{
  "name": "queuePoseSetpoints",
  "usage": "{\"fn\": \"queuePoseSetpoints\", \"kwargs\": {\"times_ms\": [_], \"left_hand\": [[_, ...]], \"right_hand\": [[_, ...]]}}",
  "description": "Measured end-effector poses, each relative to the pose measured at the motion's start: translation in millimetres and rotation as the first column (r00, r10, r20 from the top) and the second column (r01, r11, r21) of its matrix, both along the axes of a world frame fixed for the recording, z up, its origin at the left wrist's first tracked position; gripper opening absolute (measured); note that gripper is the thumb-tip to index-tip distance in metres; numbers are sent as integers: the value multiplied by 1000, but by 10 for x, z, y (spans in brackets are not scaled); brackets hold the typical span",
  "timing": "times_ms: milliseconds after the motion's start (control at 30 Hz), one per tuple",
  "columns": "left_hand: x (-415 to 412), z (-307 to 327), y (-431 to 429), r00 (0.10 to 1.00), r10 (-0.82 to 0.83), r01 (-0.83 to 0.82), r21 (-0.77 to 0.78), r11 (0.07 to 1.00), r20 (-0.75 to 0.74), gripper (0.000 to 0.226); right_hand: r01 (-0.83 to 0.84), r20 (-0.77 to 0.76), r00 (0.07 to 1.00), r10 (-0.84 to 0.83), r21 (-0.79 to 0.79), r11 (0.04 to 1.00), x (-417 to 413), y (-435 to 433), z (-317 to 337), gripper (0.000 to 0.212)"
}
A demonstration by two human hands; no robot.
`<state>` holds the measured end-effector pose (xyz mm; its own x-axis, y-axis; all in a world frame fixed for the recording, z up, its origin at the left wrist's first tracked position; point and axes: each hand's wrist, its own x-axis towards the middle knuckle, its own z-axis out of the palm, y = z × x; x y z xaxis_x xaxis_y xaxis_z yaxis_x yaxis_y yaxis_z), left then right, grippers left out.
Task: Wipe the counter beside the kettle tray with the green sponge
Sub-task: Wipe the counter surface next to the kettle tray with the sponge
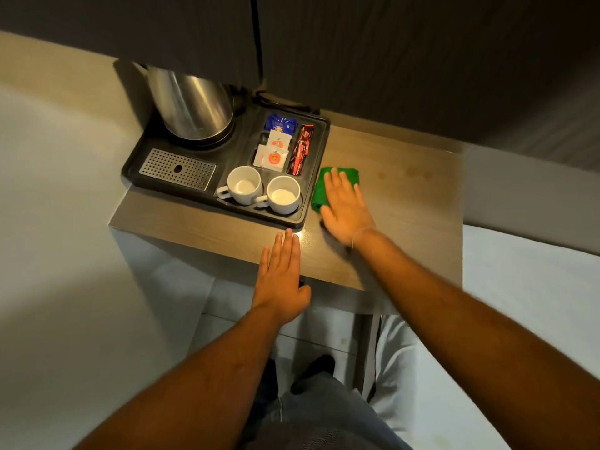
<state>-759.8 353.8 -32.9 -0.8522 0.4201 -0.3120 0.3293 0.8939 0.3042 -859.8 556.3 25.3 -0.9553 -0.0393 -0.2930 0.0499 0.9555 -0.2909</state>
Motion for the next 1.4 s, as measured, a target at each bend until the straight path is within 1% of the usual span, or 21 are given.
{"fn": "queuePoseSetpoints", "kwargs": {"times_ms": [100,200,267,300,367,433,500,567,633,700,767,833,900,967,1067,1133,1167,1200,1267,1333,1400], "left_hand": [[11,15,1,996,-23,24,9,1000,-84,111],[9,52,94,996,-58,60,26,998,-65,112],[-5,74,142,998,-59,59,18,998,-29,114],[-15,87,146,998,-61,61,16,998,-12,115],[-36,100,134,997,-76,75,23,997,19,116],[-56,115,115,994,-91,90,23,996,53,116],[-81,122,107,992,-99,97,22,995,79,116],[-89,112,95,993,-87,85,22,996,85,113],[-62,107,83,997,-53,51,38,998,60,107],[-30,109,72,1000,-8,8,59,998,-2,97],[-3,123,82,998,27,-23,67,997,-56,91],[-1,148,129,995,49,-43,70,997,-88,89],[-9,189,247,994,44,-33,104,994,-101,88],[6,218,407,995,-6,19,137,990,-100,87],[74,199,573,996,-72,78,116,990,-56,84],[129,158,602,997,-66,69,97,993,-30,84],[148,139,597,997,-64,66,93,993,-31,84],[159,118,577,997,-64,68,91,993,-39,85],[164,80,501,996,-61,66,87,994,-60,86],[148,43,407,996,-41,47,79,996,-81,88],[128,2,374,993,-41,50,79,996,-110,88]], "right_hand": [[-129,26,991,130,-33,991,756,17,-57,85],[-180,77,981,181,-16,984,1127,143,-74,87],[-137,66,988,136,9,991,947,266,-18,84],[-80,46,996,80,11,997,754,325,14,81],[88,10,996,-88,15,996,225,482,78,73],[222,44,974,-223,18,975,-329,608,146,68],[276,43,960,-277,35,961,-721,568,182,72],[267,-15,964,-267,35,963,-873,333,178,80],[215,-71,974,-215,2,977,-749,53,129,84],[125,-91,988,-128,-28,992,-393,-113,40,83],[63,-106,992,-66,-35,997,119,-65,-57,81],[75,-127,989,-76,-18,997,630,177,-136,80],[163,-143,977,-161,4,987,959,596,-153,82],[322,-140,938,-316,19,947,995,1076,-92,89],[527,-80,847,-526,-10,850,605,1533,57,107],[592,-47,801,-597,-83,802,224,1569,120,110],[608,-52,786,-615,-114,786,44,1509,128,107],[603,-72,787,-613,-124,788,-102,1403,121,100],[523,-121,839,-531,-87,848,-249,1087,86,85],[355,-131,925,-356,-30,934,-121,709,24,80],[186,-157,970,-185,-8,982,256,469,-77,78]]}}
